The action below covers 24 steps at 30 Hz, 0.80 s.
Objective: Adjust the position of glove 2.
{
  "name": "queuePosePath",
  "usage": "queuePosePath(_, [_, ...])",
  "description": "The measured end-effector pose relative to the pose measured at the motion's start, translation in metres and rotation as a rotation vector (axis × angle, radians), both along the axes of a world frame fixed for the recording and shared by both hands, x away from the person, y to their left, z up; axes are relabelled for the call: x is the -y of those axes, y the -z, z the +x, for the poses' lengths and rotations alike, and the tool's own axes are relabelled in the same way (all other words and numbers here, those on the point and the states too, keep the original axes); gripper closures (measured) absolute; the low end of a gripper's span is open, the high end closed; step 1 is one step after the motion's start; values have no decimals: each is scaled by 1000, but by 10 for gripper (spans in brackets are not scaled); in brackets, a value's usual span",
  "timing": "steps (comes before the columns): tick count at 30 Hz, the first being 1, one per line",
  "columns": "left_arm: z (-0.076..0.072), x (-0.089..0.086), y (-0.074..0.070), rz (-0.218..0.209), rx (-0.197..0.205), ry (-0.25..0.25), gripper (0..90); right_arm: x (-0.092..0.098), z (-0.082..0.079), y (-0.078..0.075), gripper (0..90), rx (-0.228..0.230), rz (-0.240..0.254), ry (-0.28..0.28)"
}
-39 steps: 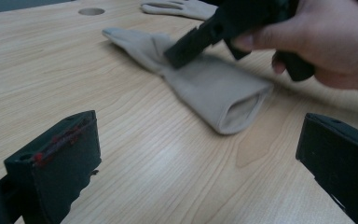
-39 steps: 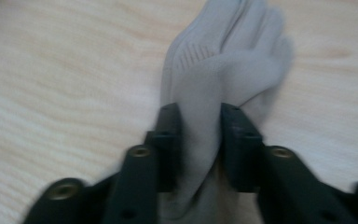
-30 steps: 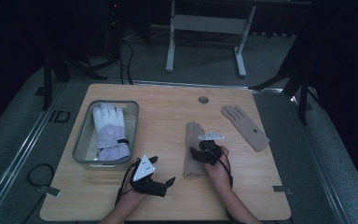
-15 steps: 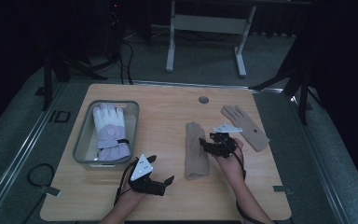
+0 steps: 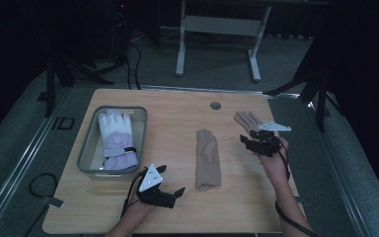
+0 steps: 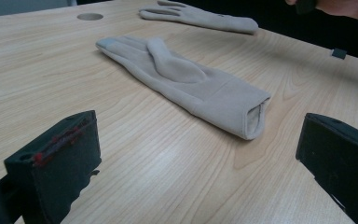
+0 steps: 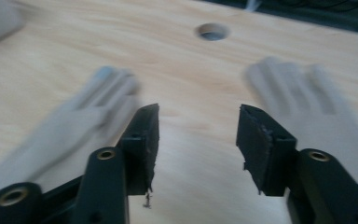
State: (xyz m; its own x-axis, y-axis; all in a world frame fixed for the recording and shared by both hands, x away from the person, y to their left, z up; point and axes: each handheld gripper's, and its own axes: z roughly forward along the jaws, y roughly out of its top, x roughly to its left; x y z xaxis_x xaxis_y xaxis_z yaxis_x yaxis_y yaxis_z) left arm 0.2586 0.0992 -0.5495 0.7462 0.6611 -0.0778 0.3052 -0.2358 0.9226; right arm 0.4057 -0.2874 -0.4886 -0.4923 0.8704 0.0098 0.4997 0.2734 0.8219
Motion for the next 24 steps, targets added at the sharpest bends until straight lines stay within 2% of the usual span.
queuePosePath(4, [-1,1,0,-4,3,3,0,17,11,3,466,-3,-17,17])
queuePosePath(9, [-2,0,-1,-10,5,1,0,47,35,15,476,-64,-28,51])
queuePosePath(14, [-1,0,0,-13,-5,-2,0,70,53,23,490,-89,10,83])
queuePosePath(18, [-2,-2,-1,-27,-8,-1,0,78,66,27,483,-90,-36,101])
queuePosePath(22, [-3,-2,-1,-34,-12,0,0,81,75,32,471,-104,-35,103])
queuePosePath(24, [-3,-2,0,-37,-15,3,0,78,83,36,454,-117,-76,83])
